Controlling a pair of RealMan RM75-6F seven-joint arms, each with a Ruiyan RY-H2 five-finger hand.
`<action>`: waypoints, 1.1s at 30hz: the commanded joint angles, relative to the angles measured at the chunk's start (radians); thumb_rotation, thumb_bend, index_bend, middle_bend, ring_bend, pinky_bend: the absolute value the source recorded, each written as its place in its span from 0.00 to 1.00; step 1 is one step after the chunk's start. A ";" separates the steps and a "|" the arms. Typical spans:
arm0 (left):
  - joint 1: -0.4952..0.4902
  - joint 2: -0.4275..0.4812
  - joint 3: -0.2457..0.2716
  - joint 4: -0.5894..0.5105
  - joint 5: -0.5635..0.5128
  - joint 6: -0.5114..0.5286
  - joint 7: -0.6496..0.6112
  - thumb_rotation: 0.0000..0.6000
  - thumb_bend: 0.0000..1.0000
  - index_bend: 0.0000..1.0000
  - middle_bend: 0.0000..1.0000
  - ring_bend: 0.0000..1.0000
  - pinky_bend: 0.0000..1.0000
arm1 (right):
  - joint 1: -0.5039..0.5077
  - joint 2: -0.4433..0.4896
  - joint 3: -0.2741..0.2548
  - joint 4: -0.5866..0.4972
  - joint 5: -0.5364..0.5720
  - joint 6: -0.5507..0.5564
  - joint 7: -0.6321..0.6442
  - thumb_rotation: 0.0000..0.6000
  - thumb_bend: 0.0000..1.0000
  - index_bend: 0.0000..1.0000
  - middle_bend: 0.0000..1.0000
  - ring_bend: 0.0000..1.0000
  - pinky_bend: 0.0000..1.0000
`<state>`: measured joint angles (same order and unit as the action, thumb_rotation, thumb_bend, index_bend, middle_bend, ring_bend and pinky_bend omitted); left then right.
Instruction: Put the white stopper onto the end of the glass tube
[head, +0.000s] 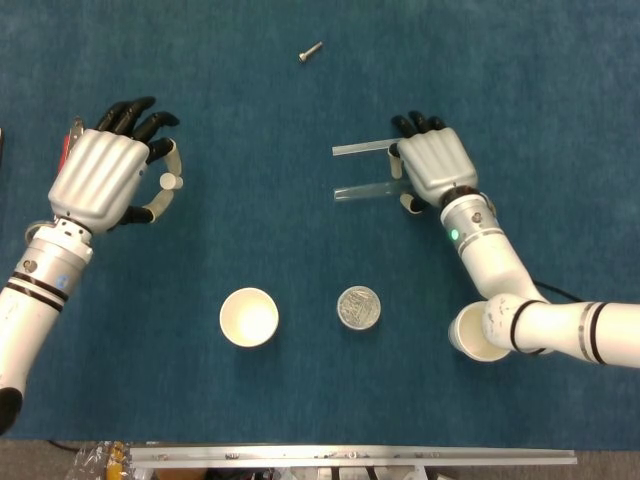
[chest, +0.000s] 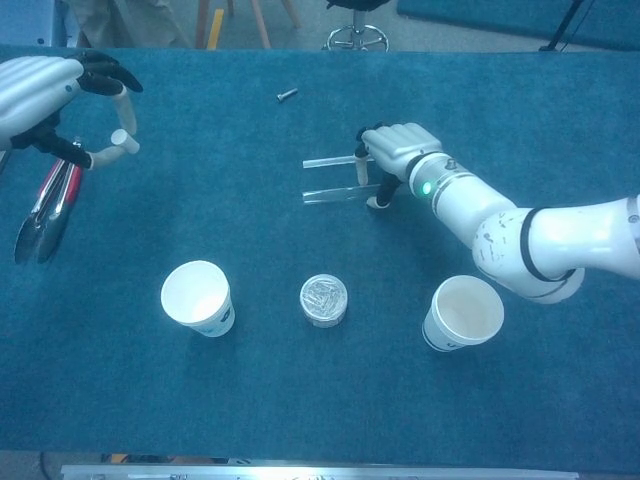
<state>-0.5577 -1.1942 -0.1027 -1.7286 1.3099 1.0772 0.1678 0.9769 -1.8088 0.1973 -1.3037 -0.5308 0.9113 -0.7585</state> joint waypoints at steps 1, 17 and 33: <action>0.001 0.000 0.001 0.002 0.003 0.002 -0.003 1.00 0.34 0.51 0.20 0.06 0.06 | 0.003 -0.003 0.000 0.001 0.004 0.001 -0.002 1.00 0.25 0.53 0.12 0.00 0.14; 0.012 0.010 -0.002 0.013 0.006 0.007 -0.035 1.00 0.34 0.51 0.20 0.05 0.06 | -0.014 0.025 0.026 -0.043 0.003 0.003 0.062 1.00 0.37 0.64 0.15 0.00 0.14; -0.012 0.093 -0.070 -0.107 -0.088 -0.057 -0.160 1.00 0.34 0.51 0.19 0.05 0.06 | -0.060 0.171 0.134 -0.260 -0.045 -0.059 0.322 1.00 0.37 0.65 0.16 0.00 0.14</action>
<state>-0.5689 -1.1055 -0.1685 -1.8296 1.2266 1.0234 0.0139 0.9201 -1.6474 0.3238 -1.5515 -0.5703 0.8559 -0.4475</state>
